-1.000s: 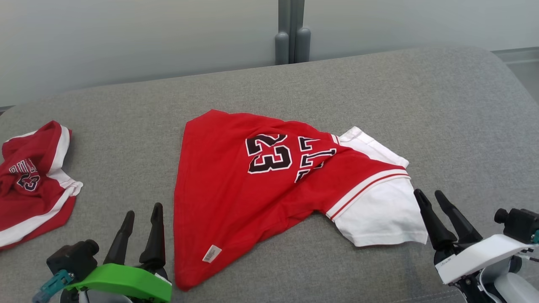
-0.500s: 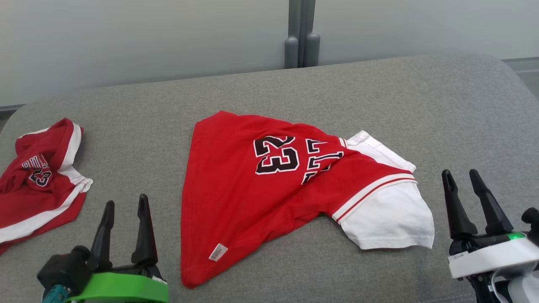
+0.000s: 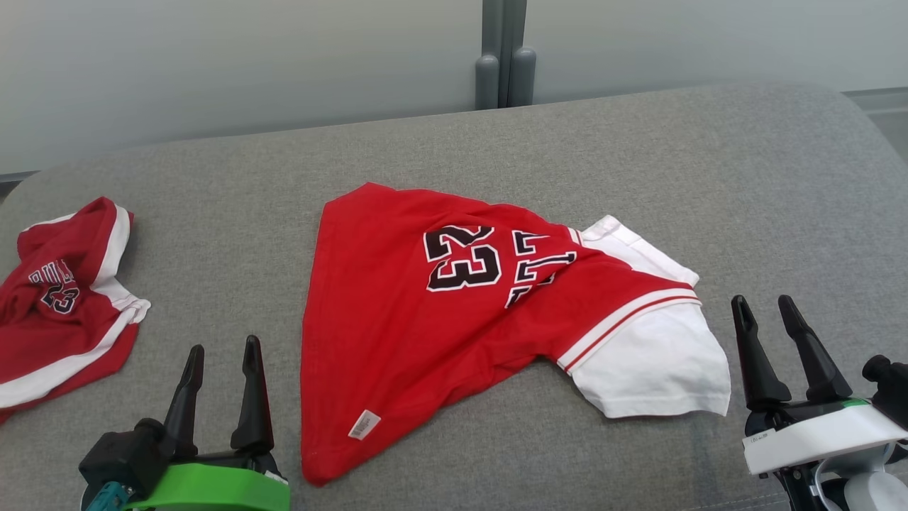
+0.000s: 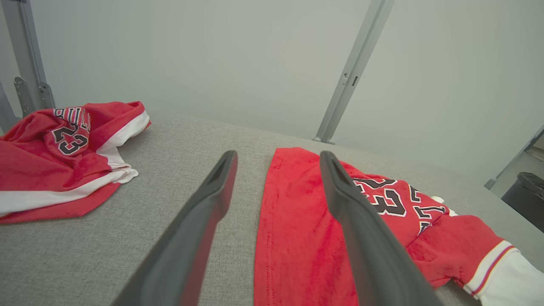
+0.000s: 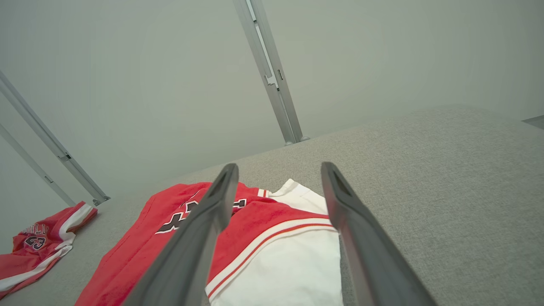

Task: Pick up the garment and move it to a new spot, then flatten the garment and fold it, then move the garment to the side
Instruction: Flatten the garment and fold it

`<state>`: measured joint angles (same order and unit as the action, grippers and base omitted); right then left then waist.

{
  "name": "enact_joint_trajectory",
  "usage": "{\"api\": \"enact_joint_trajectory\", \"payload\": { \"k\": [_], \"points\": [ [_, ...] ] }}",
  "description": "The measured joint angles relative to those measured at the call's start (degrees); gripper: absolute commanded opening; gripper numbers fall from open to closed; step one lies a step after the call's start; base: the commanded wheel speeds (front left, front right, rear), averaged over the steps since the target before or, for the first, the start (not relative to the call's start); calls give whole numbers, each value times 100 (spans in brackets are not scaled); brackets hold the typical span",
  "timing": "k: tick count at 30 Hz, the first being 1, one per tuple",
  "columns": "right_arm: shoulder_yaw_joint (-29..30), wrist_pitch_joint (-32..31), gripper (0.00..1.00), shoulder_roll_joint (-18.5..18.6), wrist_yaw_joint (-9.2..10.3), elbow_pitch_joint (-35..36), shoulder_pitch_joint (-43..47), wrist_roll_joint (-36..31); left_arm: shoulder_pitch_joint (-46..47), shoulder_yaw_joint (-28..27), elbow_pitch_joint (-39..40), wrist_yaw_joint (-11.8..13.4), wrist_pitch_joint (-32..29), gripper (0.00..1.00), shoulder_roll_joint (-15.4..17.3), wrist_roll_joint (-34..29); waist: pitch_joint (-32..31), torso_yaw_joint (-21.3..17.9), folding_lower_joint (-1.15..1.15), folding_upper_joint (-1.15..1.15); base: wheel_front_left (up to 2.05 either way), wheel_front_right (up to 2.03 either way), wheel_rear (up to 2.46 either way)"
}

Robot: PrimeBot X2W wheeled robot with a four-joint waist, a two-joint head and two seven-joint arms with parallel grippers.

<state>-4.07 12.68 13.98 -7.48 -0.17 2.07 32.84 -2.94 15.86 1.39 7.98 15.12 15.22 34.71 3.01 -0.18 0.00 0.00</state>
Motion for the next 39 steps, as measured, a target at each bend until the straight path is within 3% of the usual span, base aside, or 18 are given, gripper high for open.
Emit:
{"api": "enact_joint_trajectory", "payload": {
  "k": [26, 33, 39],
  "points": [
    [77, -197, 100, -13, 0, -34, 4, -403, 10, -44, -203, -55, -5, 100, -51, -205, 18, -60, 0, 0, 0, 0, 0],
    [60, -444, 100, -43, 0, -149, 72, -220, -70, 100, -363, -111, -476, 100, 113, -130, 20, -58, 0, 0, 0, 0, 0],
    [-179, -582, 100, 185, 0, -505, 249, 157, -325, 263, -399, -166, -1273, 100, 156, 271, 49, -37, 0, 0, 0, 0, 0]
  ]
}}
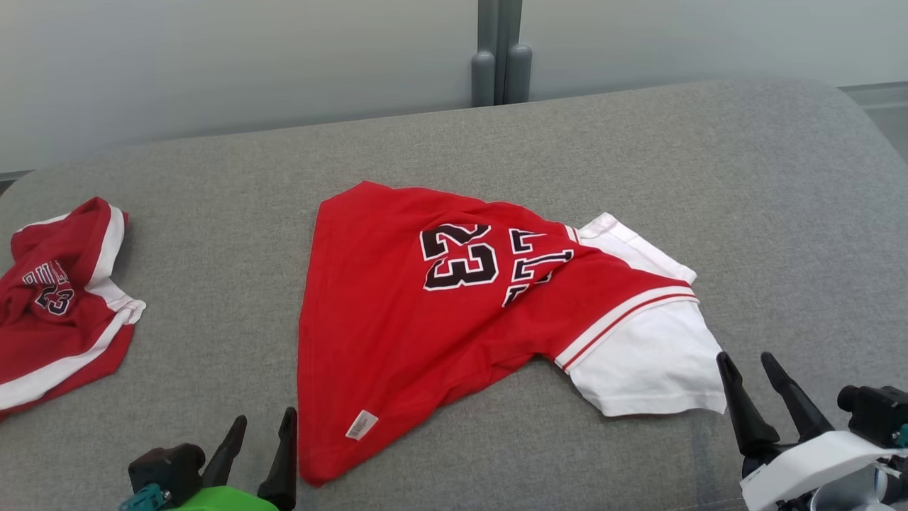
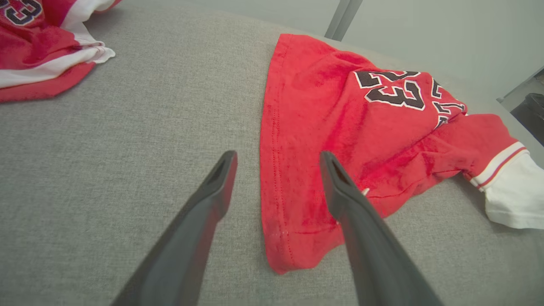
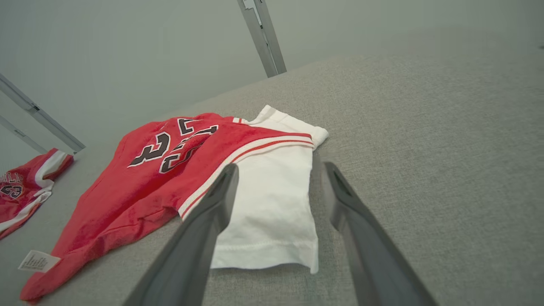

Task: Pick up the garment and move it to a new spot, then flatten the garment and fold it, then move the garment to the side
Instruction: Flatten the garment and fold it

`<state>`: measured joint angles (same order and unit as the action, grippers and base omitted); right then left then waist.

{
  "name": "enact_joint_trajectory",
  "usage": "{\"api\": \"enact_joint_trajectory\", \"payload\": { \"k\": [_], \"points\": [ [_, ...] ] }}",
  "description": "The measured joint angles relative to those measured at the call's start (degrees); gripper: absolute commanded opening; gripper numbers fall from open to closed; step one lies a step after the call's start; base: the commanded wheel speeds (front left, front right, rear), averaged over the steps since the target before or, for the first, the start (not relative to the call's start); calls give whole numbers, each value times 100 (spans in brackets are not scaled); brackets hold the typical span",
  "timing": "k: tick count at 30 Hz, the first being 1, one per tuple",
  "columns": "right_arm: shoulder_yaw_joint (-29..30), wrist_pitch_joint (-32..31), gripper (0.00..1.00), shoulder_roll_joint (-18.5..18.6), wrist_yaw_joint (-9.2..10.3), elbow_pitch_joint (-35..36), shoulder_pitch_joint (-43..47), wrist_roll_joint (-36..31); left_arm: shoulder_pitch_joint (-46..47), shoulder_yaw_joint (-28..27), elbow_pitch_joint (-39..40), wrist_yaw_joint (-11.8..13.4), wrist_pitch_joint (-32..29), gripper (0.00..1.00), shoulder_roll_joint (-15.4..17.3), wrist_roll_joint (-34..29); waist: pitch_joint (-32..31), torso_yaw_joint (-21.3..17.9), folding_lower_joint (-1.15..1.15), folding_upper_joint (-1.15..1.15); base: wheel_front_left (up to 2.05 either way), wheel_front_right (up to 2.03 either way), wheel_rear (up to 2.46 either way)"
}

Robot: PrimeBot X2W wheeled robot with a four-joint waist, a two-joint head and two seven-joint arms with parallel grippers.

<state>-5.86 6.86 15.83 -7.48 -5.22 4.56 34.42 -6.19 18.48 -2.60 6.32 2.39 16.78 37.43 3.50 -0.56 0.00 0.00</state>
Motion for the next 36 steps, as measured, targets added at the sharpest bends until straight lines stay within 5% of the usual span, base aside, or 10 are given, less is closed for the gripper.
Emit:
{"api": "enact_joint_trajectory", "payload": {
  "k": [11, 36],
  "points": [
    [-378, -80, 100, 192, 0, -634, 0, 681, -38, 218, -104, -23, -594, 100, 5, 238, 96, 40, 0, 0, 0, 0, 0],
    [-1492, 333, 100, 634, -1, -1379, -756, 1680, 371, 525, -881, -230, -881, 100, -131, 335, 242, 1, 0, 0, 0, 0, 0]
  ]
}}
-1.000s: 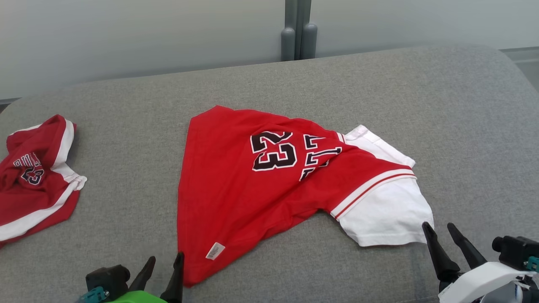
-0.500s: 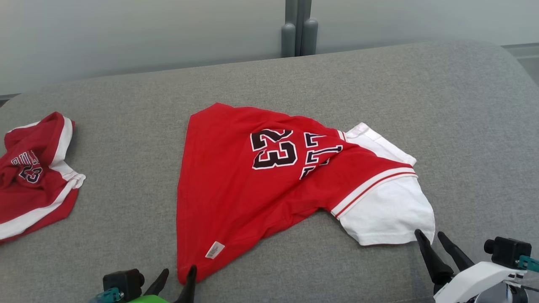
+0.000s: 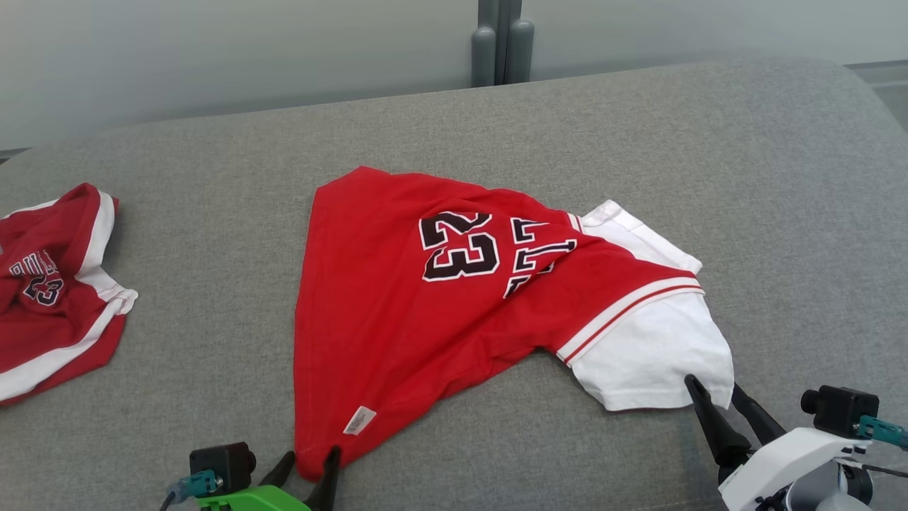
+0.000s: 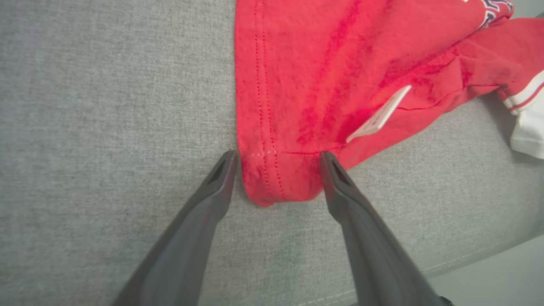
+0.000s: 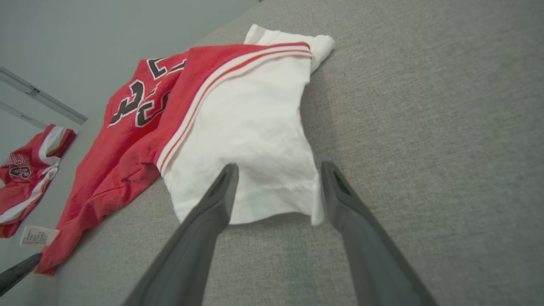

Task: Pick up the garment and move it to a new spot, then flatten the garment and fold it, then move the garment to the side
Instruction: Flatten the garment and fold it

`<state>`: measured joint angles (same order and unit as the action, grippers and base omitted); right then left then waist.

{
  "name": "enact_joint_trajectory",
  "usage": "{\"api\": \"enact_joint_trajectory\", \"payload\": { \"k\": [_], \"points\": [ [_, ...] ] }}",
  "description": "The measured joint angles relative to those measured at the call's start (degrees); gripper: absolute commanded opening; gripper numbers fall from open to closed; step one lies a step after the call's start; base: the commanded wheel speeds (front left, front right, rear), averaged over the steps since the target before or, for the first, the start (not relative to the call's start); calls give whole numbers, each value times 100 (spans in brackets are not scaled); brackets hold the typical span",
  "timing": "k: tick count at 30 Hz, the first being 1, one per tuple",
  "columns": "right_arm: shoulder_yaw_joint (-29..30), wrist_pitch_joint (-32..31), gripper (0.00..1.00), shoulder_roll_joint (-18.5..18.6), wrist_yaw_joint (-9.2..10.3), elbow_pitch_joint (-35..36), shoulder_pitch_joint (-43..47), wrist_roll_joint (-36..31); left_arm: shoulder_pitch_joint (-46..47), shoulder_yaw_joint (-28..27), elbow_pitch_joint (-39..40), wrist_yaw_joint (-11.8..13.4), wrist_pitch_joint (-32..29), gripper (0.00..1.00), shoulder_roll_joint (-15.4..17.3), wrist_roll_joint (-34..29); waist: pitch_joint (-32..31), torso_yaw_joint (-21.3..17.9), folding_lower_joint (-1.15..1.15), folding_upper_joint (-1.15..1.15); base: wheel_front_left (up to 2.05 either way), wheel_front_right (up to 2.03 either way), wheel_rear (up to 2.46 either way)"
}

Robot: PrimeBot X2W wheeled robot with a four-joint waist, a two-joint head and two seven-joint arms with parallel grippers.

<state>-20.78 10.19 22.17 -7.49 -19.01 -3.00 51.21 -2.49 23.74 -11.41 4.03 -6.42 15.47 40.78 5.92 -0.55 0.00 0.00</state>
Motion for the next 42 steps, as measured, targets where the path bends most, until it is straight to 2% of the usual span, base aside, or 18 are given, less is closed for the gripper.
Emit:
{"api": "enact_joint_trajectory", "payload": {
  "k": [8, 9, 10, 11, 12, 13, 14, 15, 17, 31, 35, 42],
  "points": [
    [-256, 132, 100, 66, 1, -123, -126, 146, 131, -18, -381, -55, 65, 100, -27, 52, 27, -41, 0, 0, 0, 0, 0],
    [-279, 146, 94, 77, 0, -137, -146, 165, 155, -18, -404, -58, 73, 100, -30, 56, 28, -42, 0, 0, 0, 0, 0],
    [-305, 154, 67, 88, 1, -144, -169, 168, 179, -16, -422, -76, 98, 100, -34, 62, 29, -42, 0, 0, 0, 0, 0],
    [-331, 166, 47, 99, 0, -149, -191, 185, 196, -19, -445, -92, 103, 100, -38, 64, 31, -41, 0, 0, 0, 0, 0],
    [-357, 194, 38, 107, 0, -155, -202, 209, 199, -15, -464, -101, 119, 90, -43, 78, 31, -39, 0, 0, 0, 0, 0],
    [-381, 201, 25, 116, 0, -160, -204, 215, 202, -16, -480, -105, 143, 76, -46, 92, 30, -37, 0, 0, 0, 0, 0],
    [-401, 208, 9, 127, 0, -168, -204, 220, 208, -14, -492, -109, 149, 50, -47, 92, 30, -35, 0, 0, 0, 0, 0],
    [-417, 226, 0, 141, 1, -176, -204, 235, 215, -13, -509, -115, 154, 39, -49, 93, 28, -31, 0, 0, 0, 0, 0],
    [-447, 252, 0, 166, 0, -183, -212, 267, 223, -3, -530, -131, 153, 1, -54, 101, 25, -26, 0, 0, 0, 0, 0],
    [-627, 371, 0, 297, 1, -107, -260, 382, 227, -37, -358, -176, 364, 0, -43, 136, 11, -4, 0, 0, 0, 0, 0],
    [-578, 405, 0, 360, 0, 158, -265, 500, 227, -138, -126, -172, 527, 0, -18, 149, -28, 2, 0, 0, 0, 0, 0],
    [-323, 448, 0, 453, 0, 845, -246, 756, 220, -336, 501, -25, 722, 0, 153, 101, -191, 14, 0, 0, 0, 0, 0]
  ]
}}
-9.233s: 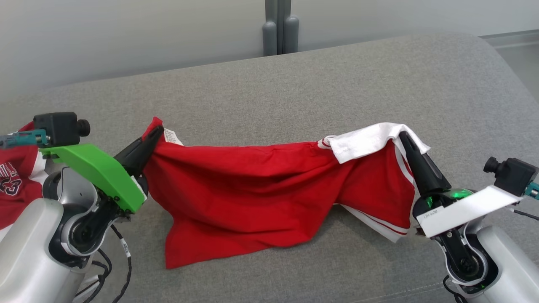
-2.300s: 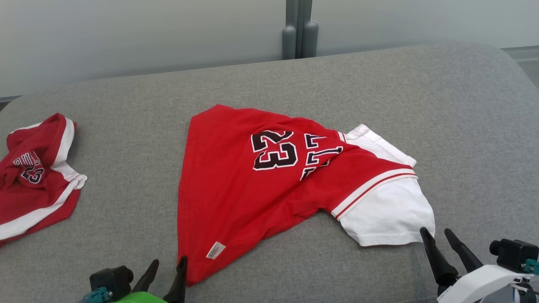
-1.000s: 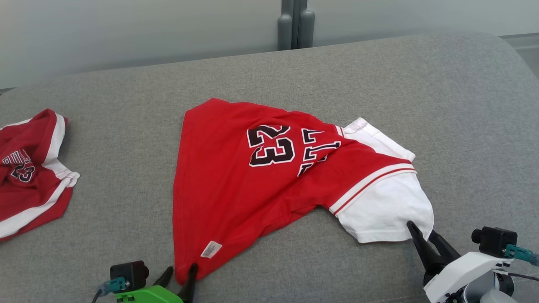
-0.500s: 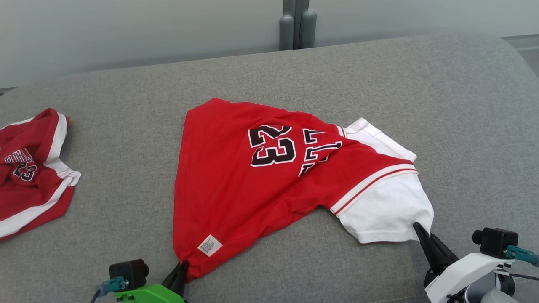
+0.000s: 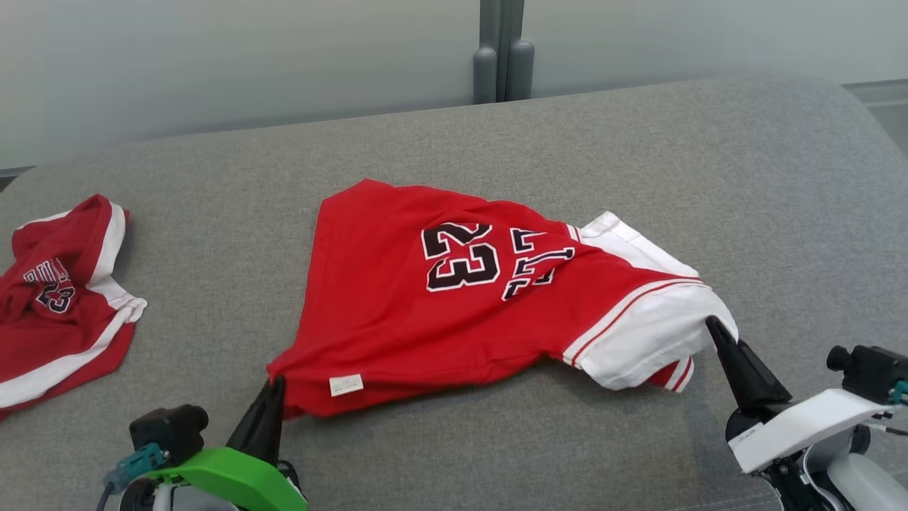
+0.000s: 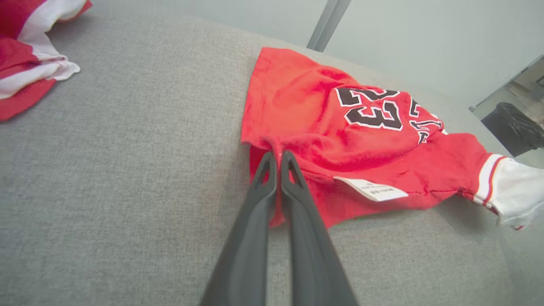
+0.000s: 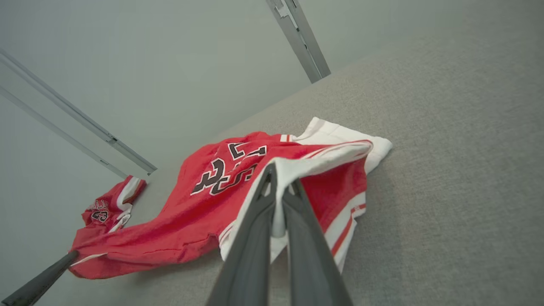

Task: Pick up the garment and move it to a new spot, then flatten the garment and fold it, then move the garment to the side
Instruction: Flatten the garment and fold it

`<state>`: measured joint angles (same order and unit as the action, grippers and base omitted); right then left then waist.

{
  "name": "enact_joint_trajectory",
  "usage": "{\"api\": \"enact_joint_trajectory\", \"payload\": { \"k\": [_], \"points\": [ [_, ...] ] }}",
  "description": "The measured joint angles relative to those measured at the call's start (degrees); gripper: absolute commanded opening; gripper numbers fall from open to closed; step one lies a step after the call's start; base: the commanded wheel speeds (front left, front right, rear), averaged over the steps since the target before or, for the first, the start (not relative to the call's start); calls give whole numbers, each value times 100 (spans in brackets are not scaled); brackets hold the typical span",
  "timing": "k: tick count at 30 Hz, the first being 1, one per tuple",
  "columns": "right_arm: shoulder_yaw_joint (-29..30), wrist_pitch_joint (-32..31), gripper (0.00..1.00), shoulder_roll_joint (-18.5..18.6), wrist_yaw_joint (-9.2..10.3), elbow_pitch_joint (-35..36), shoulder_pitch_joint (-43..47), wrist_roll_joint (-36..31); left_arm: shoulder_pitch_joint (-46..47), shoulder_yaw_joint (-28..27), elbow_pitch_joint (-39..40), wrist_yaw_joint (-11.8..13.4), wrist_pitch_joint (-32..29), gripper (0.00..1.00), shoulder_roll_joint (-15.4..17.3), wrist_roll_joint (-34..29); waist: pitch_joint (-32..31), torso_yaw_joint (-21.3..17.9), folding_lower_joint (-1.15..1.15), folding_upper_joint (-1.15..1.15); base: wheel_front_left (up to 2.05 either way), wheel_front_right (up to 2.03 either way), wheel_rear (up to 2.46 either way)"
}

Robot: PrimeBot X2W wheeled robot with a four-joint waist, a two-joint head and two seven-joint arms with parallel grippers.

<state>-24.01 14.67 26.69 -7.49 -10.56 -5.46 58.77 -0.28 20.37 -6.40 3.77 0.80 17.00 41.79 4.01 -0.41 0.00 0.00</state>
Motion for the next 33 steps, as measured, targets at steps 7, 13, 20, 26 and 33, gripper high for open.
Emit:
{"api": "enact_joint_trajectory", "payload": {
  "k": [7, 13, 20, 26, 33],
  "points": [
    [553, 32, 0, 15, 1, 913, 147, 350, -70, -204, 779, 192, 221, 0, 116, -82, -149, -7, 0, 0, 0, 0, 0],
    [1390, 33, 0, 129, 0, 1655, 565, 543, -418, -423, 1569, 465, -80, 0, 335, 78, -123, -28, 0, 0, 0, 0, 0],
    [1586, -33, 0, 323, 1, 2209, 984, 613, -608, -359, 2199, 582, -655, 0, 538, 246, -21, -3, 0, 0, 0, 0, 0],
    [1451, -133, 0, 264, 1, 2317, 897, 555, -439, -242, 2275, 548, -788, 0, 508, 274, 96, -32, 0, 0, 0, 0, 0],
    [1165, -319, 0, 241, 1, 2109, -242, 662, 764, -149, 1785, 226, -1027, 0, 466, 294, 532, -62, 0, 0, 0, 0, 0]
  ]
}}
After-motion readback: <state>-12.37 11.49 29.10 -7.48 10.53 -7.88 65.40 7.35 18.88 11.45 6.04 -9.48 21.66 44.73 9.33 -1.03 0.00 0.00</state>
